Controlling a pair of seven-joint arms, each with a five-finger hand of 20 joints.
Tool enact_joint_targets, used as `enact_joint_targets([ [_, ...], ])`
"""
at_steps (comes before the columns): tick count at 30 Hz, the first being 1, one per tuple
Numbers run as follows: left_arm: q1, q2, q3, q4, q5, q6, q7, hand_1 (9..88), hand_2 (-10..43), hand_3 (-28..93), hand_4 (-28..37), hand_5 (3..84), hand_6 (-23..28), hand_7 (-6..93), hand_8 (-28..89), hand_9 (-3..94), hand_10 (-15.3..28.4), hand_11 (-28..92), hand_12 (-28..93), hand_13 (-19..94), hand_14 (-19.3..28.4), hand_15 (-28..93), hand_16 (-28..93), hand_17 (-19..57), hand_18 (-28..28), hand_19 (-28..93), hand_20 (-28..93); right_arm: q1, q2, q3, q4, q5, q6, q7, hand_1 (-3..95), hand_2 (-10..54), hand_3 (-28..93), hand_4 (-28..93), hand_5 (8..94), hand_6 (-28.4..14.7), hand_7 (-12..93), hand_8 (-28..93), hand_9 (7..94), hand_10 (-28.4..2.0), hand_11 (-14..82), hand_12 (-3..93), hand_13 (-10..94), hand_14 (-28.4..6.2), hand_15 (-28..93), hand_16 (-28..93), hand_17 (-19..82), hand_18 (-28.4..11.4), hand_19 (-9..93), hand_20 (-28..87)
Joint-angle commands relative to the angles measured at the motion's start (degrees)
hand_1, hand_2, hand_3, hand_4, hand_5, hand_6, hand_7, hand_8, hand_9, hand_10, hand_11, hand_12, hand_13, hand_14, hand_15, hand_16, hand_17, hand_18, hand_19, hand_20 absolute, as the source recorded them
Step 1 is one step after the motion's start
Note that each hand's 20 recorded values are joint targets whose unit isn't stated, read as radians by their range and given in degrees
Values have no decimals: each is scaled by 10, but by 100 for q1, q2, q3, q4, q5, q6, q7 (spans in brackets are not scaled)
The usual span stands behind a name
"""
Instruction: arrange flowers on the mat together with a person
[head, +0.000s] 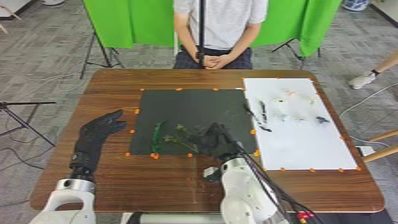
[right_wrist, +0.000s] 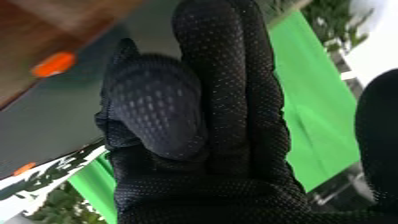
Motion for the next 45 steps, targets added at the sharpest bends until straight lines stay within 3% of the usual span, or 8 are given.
enact_joint_targets([
  [1,45,-25,-3,11,30,-78,-61,273,38,639,-195,486,38,127,-57,504,151,212,144,382,183,206,2,68,131,108,169,-67,73,6,-183,-249,-800,-82,117,-20,730,-203,870,-8,157,-86,937,-129,271,210,927,-59,541,331,366,-212,665,418],
  [16,35,-47,-5,27,23,-53,-42,272,37,640,-194,486,39,126,-57,503,151,210,145,381,182,204,4,67,131,107,169,39,79,-145,-191,-75,-1021,-247,92,-2,733,-203,865,-9,139,-88,937,-131,307,218,914,-64,602,318,374,-212,675,398],
  [23,41,-59,-10,24,29,-60,-31,272,37,641,-195,487,37,128,-58,504,151,211,146,381,183,204,4,67,131,106,169,-12,-5,436,-594,163,-372,-369,122,-2,712,-202,870,-8,143,-85,937,-129,319,217,917,-66,607,310,376,-212,677,394],
  [26,48,-76,-15,25,20,-59,-20,272,36,642,-194,487,37,129,-58,505,151,213,146,383,183,206,4,67,131,107,169,-78,135,939,-1010,1145,44,-479,151,10,672,-190,881,-6,148,-85,937,-124,346,209,923,-65,611,308,378,-214,681,394],
  [30,31,-95,-8,38,16,-73,-4,272,36,641,-196,487,38,129,-59,506,152,216,145,384,183,211,3,67,132,109,170,-263,423,1952,-1083,3997,504,-1973,193,35,621,-162,840,-12,150,-83,924,-143,272,223,879,-89,575,301,345,-198,609,380],
  [36,37,-124,10,53,2,-75,44,270,35,644,-198,489,37,132,-60,508,152,220,143,384,184,216,-1,68,132,109,167,-689,666,3317,-795,7039,-588,-3372,178,39,645,-152,679,-27,128,-81,711,-172,130,192,629,-157,290,251,263,-171,310,345],
  [37,57,-130,15,44,3,-69,58,271,35,645,-199,489,38,132,-61,508,153,220,143,385,185,217,-1,69,131,109,167,-813,701,3437,-783,7481,-588,-3448,155,35,675,-152,602,-27,114,-80,610,-169,93,172,503,-160,190,231,228,-169,209,317],
  [45,120,-151,106,37,-7,-3,184,271,35,646,-200,492,37,136,-62,511,155,224,142,389,185,215,-9,81,118,100,160,-1927,549,4337,-892,8655,-829,-4231,44,15,752,-180,343,-1,53,-80,350,-149,23,85,238,-110,37,88,148,-146,3,215],
])
